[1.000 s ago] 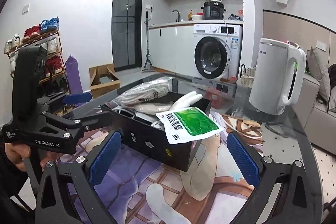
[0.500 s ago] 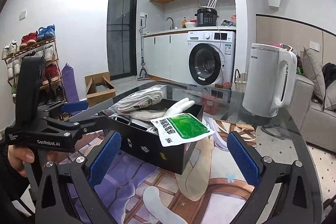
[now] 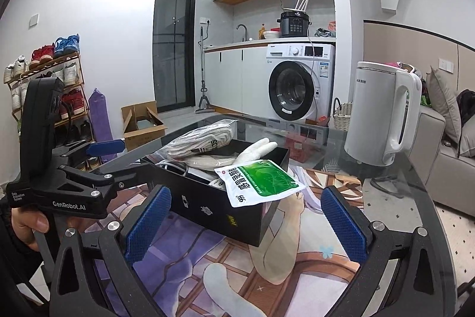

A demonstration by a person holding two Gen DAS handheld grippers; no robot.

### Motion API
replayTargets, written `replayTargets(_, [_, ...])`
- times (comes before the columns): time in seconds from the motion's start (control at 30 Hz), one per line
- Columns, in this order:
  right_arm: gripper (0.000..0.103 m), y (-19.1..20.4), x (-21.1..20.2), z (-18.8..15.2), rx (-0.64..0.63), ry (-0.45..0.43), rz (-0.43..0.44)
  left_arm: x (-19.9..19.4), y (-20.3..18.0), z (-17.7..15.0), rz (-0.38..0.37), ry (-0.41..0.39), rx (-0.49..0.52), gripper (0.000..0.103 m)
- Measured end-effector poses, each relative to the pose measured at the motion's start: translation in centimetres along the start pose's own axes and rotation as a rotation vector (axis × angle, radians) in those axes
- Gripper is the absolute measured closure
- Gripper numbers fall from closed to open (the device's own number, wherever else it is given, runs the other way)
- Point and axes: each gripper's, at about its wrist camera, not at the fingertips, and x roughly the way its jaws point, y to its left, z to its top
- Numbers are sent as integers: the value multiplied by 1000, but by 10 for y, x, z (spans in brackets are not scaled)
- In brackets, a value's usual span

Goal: Organize soft objects

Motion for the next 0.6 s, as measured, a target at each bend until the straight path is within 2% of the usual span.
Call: replayTargets(0.6, [0, 0, 1, 0, -2, 0, 2, 1, -1, 0, -3, -5, 2, 0])
